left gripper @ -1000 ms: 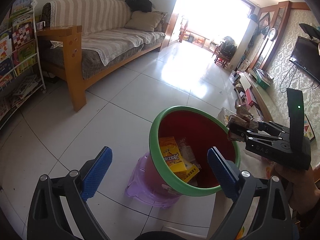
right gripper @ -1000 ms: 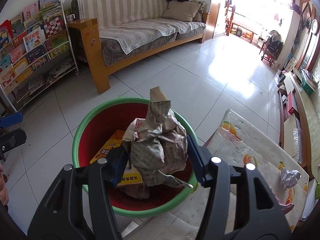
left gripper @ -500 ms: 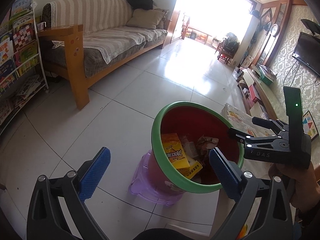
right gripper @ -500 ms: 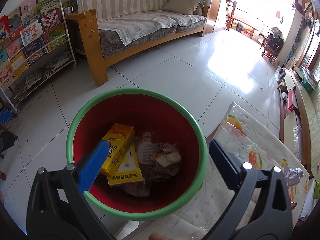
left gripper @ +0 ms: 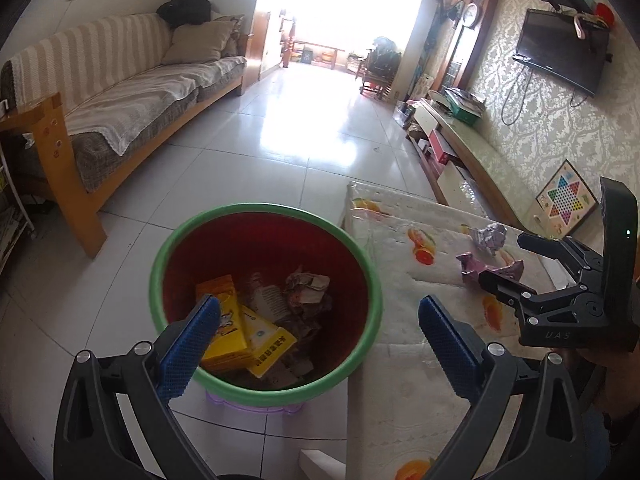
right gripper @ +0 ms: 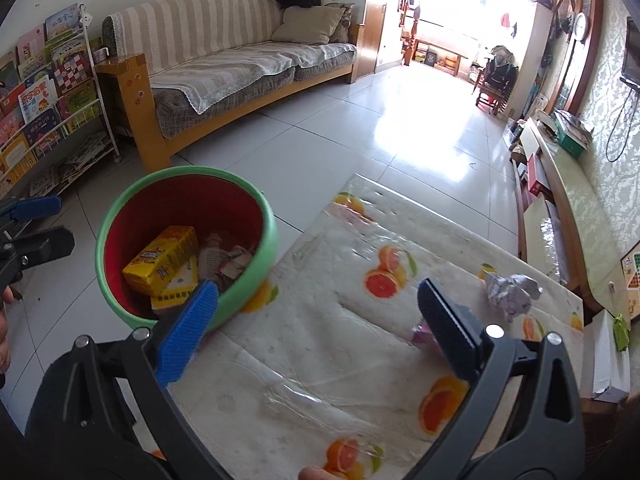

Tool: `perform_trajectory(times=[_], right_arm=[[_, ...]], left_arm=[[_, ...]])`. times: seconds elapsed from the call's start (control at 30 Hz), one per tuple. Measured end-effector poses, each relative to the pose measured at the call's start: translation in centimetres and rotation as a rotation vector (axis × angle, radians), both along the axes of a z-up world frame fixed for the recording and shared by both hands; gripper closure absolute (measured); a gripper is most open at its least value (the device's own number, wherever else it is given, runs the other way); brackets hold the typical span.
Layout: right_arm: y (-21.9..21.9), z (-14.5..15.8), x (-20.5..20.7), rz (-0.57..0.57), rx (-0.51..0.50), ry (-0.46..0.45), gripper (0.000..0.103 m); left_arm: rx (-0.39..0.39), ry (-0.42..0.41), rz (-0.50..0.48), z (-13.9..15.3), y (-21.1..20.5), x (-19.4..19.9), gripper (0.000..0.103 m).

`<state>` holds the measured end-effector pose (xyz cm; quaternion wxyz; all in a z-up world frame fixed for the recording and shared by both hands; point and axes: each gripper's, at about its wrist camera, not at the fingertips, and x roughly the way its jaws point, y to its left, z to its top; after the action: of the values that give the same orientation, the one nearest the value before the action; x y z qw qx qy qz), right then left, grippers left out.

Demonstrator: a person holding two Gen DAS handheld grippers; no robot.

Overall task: Collect trash
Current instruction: 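Open the right tool over the red bin to drop the crumpled paper, then grasp the pink snack bag with the left tool while the right tool grasps the white crumpled paper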

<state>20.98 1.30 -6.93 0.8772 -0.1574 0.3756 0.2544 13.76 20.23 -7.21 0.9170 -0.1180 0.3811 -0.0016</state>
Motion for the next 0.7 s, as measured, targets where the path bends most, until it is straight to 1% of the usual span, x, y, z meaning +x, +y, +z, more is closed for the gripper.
perform_trajectory(times=[0.13,0.27,0.33,0.4,0.47,0.53,0.6,0.7], right_arm=[[-6.5,-0.2,0.2,-0.094,-0.004,0.009,0.005],[-13.0,-0.3,0.3,-0.196,-0.014,0.002,0.005],[-16.2,-0.5,0.4,-0.251,-0.005,0.01,0.005],[-19.3,-0.8,0.4,-0.303,0.003,0.02,0.005],[-21.9,-1.2,0.2,-0.345,0.011,0.032,0.005],[-24.0,-1.6,-0.1,-0.382,0.016,0.037,0.005],[-26.0,-2.0,-0.2,-0.417,0.032,0.053,0.005],[-28.0,-2.6,-0.4,-0.456,0.045,0.067,0.005]], left_arm=[[0.0,-0.001,-0.137,0.2,-5.6,3.0,0.008],[0.025,0.011,-0.268,-0.2,-11.8,6.4,0.008],[0.056,0.013,-0.349,-0.6,-15.2,8.0,0.008],[0.105,0.018,-0.433,-1.1,-18.7,9.7,0.008],[0.153,0.021,-0.516,-1.6,-22.0,11.2,0.008],[0.183,0.039,-0.585,-2.5,-24.7,12.7,0.008],[0.212,0.064,-0.633,-3.5,-26.7,14.1,0.008],[0.272,0.102,-0.666,-5.0,-28.9,16.2,0.008]])
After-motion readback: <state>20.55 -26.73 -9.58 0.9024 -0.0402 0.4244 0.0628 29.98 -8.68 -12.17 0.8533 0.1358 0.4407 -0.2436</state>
